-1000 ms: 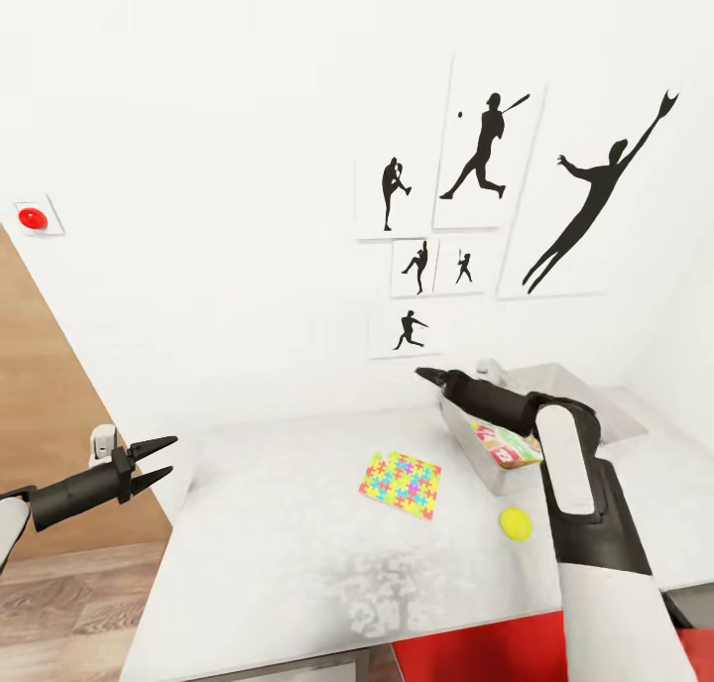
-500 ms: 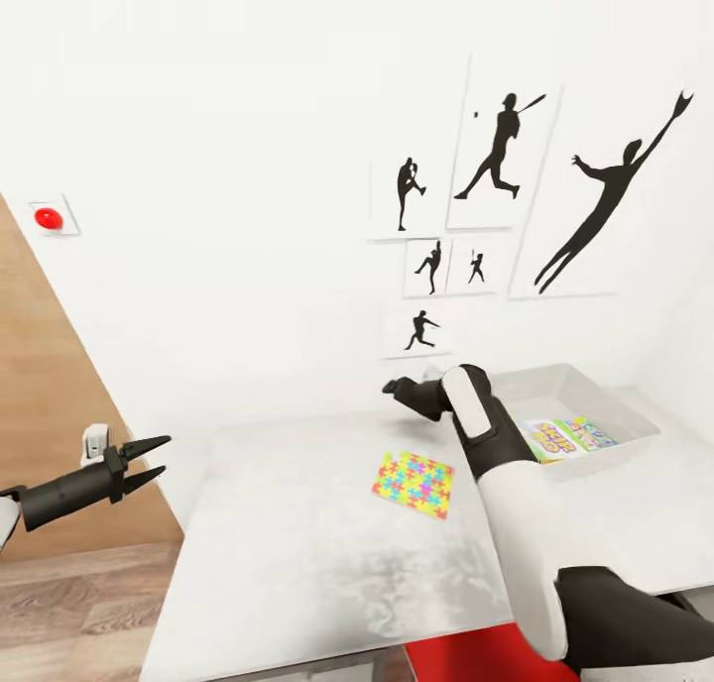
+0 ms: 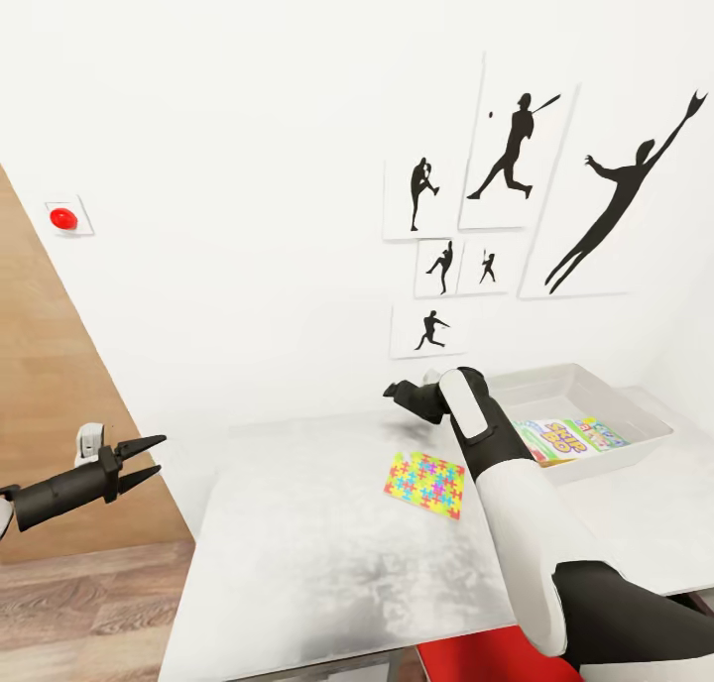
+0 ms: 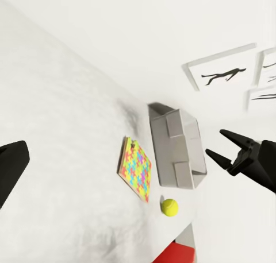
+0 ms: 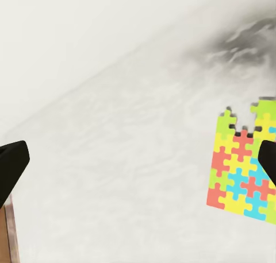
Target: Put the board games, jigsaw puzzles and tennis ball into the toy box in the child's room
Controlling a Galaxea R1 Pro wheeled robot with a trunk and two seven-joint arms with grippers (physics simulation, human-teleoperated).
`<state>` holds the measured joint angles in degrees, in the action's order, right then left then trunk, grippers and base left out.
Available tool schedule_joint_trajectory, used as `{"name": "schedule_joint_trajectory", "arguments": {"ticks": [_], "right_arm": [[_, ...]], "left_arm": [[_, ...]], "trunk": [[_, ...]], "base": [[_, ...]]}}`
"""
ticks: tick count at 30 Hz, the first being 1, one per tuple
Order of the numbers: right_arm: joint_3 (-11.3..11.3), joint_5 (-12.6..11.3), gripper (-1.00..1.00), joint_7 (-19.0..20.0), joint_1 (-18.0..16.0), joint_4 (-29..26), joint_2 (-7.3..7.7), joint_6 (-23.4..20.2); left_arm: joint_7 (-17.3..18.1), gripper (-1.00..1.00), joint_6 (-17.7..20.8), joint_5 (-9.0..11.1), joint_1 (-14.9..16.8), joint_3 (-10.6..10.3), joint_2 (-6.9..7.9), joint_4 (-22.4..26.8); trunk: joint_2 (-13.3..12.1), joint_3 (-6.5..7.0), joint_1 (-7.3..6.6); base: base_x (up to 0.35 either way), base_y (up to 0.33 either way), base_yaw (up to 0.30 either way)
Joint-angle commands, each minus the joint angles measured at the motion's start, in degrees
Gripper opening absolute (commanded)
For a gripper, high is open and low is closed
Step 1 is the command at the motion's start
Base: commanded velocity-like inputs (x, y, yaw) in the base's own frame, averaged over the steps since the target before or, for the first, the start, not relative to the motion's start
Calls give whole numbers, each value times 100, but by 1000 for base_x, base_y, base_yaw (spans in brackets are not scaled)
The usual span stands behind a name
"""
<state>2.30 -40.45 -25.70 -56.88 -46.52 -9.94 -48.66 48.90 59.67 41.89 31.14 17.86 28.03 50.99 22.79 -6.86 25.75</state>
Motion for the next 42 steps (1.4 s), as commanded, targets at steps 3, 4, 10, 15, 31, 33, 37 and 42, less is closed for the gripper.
{"name": "schedule_joint_trajectory", "arguments": {"ticks": [3,4,10,15,31,33,37,42], "right_arm": [[16,-57,100,-57,0,-14,-6,-9],[16,-55,100,-57,0,-16,-6,-8],[24,-39,100,-64,-1,-3,71,2],[25,-31,100,-87,-4,13,161,6],[17,73,100,-1020,-14,20,173,341],[13,80,100,-1035,-15,20,179,404],[15,181,100,-1047,-16,29,203,506],[16,385,100,-1050,-11,36,246,549]], "left_arm": [[57,100,27,10,3,5,20,-2],[87,100,29,14,2,3,28,-2],[1318,100,33,-39,-77,-23,119,-2],[2140,100,17,-135,-270,-48,271,-2],[2395,100,-16,-215,-336,-52,338,7],[2396,100,-16,-224,-336,-49,345,7],[2396,100,-21,-232,-338,-47,350,7],[2390,100,-25,-235,-340,-46,352,7]], "trunk": [[13,-16,4],[13,-19,4],[13,-63,4],[13,-108,4],[13,-256,4],[13,-274,4],[13,-312,4],[13,-358,4]], "base": [[0,7,0],[0,3,0],[0,1,0],[0,0,0],[0,0,0],[0,0,0],[0,0,0],[0,0,0]]}}
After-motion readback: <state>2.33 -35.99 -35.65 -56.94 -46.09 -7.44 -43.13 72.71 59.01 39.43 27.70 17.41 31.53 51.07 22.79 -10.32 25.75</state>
